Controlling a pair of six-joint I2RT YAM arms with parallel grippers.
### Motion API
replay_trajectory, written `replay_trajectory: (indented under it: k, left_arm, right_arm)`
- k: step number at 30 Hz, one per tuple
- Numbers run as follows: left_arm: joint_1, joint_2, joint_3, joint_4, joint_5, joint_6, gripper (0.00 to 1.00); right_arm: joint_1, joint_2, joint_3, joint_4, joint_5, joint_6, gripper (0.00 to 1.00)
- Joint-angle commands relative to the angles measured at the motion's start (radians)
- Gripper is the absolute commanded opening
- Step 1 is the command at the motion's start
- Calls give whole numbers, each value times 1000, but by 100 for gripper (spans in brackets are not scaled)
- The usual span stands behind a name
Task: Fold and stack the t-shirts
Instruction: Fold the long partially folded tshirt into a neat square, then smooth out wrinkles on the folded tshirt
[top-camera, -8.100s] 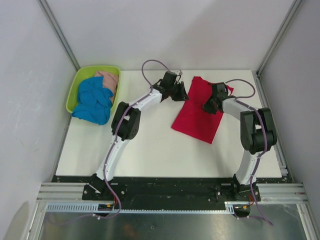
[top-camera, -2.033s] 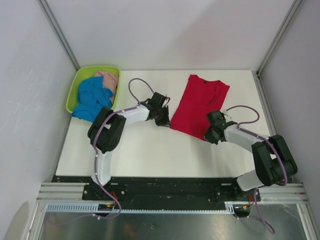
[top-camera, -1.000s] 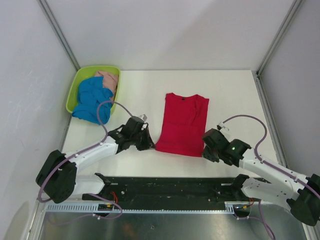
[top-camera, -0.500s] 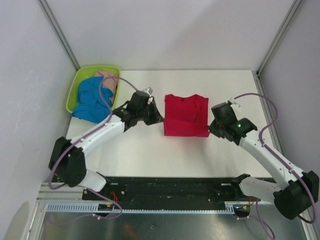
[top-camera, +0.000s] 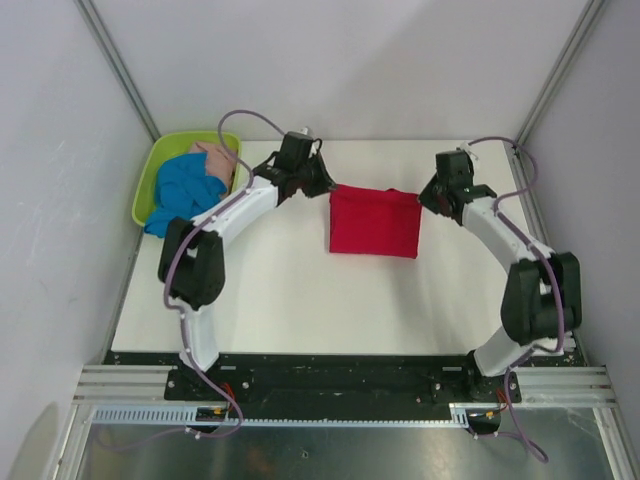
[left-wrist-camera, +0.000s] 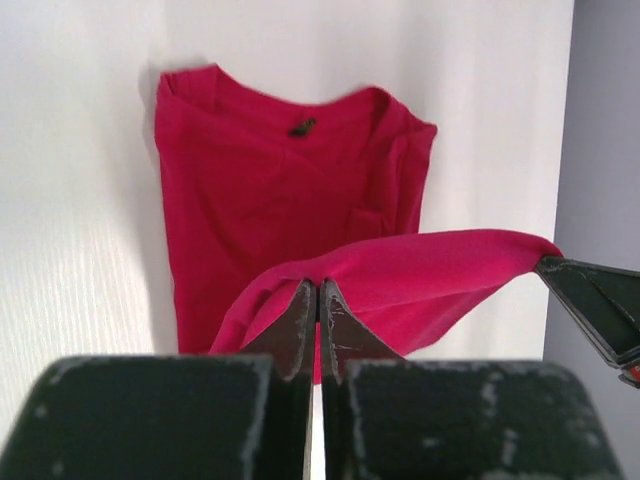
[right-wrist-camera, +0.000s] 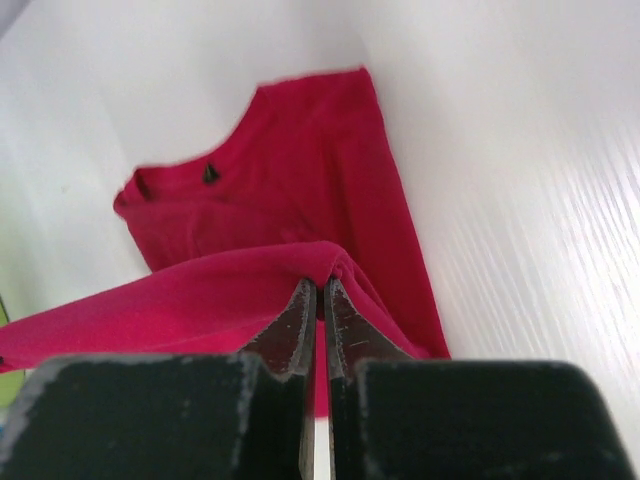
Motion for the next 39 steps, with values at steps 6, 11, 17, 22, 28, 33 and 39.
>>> replay_trajectory:
  k: [6,11,17,22,28,33,39]
  left_arm:
    - [49,251,295,10,-74,33,0]
    - [68,348,381,10,-80,32,0]
    - [88,410,437,8,-78,32,0]
    - [108,439,480,9,-74,42,1]
    - [142,462,538,11,-51,105,47]
    - [153,422,531,10,8,128,54]
    - [116,386,430,19,84,117,23]
  right_arm:
    - [-46,362,261,255,-76,-100,0]
    - [-50,509,393,250,-96,-110,0]
    - [-54,572,454,258,-92,-104,0]
    - [-57,603,504,248,-89,-105,2]
    - [-71,622,595,190,-106,-152,57]
    - [-72,619,672,100,-128,-180,55]
    - [-49,631,671,51,-192,-188,35]
